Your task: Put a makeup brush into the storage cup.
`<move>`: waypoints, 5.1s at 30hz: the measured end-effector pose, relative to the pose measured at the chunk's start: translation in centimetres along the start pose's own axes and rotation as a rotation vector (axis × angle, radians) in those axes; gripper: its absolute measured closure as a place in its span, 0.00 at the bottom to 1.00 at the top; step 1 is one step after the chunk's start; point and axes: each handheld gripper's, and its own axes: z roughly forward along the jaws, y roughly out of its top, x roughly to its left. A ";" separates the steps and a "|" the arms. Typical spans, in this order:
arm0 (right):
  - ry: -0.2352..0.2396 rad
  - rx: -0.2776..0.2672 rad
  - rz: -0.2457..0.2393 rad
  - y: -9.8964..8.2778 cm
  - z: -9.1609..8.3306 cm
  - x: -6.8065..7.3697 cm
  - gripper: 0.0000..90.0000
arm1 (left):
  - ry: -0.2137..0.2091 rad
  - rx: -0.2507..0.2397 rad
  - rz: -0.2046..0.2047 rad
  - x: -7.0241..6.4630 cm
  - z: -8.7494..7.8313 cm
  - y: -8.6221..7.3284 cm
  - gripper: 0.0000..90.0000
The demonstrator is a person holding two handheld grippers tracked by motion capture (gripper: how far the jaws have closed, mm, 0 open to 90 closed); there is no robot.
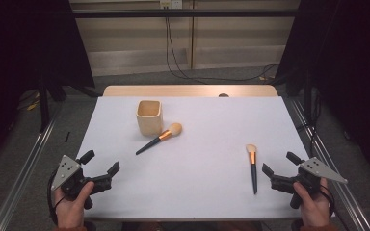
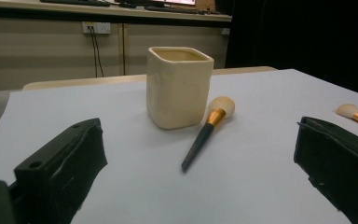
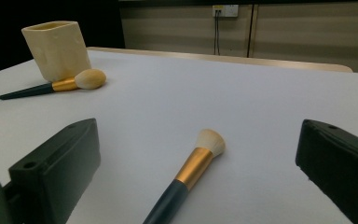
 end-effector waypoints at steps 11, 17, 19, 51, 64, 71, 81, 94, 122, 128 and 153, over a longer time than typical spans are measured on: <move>0.000 -0.005 0.001 0.0 0.0 0.0 0.00 | 0.002 0.024 0.010 -0.4 0.0 0.0 0.02; -0.006 -0.010 -0.007 0.1 0.0 0.2 0.00 | -0.024 0.024 0.015 -0.7 0.1 0.2 0.02; -0.002 -0.006 -0.014 0.1 0.0 0.3 0.00 | -0.022 0.030 0.021 -0.8 0.5 0.4 0.02; 0.011 0.003 -0.005 0.0 0.0 0.3 0.00 | -0.115 0.037 0.070 -2.2 6.6 3.5 0.02; 0.018 0.010 -0.002 0.0 0.1 0.3 0.00 | -0.142 0.038 0.085 -2.5 8.9 4.1 0.02; 0.027 0.012 -0.008 0.0 0.1 0.4 0.00 | -0.149 0.024 0.081 -2.7 10.2 4.5 0.02; 0.028 0.011 -0.011 0.0 0.1 0.4 0.00 | -0.172 0.021 0.066 -2.1 11.7 5.2 0.01; 0.030 0.012 -0.008 0.0 0.1 0.4 0.00 | -0.171 0.082 0.033 -0.8 12.9 5.2 0.03; 0.037 0.021 -0.020 -0.1 0.2 0.4 0.00 | -0.270 0.492 0.187 -0.9 16.3 6.9 0.04; 0.037 0.023 -0.020 -0.1 0.2 0.4 0.00 | -0.295 0.576 0.204 -1.3 16.9 7.1 0.05; 0.046 0.028 -0.029 -0.1 0.2 0.5 0.00 | -0.338 0.932 0.265 -2.1 20.3 6.7 0.05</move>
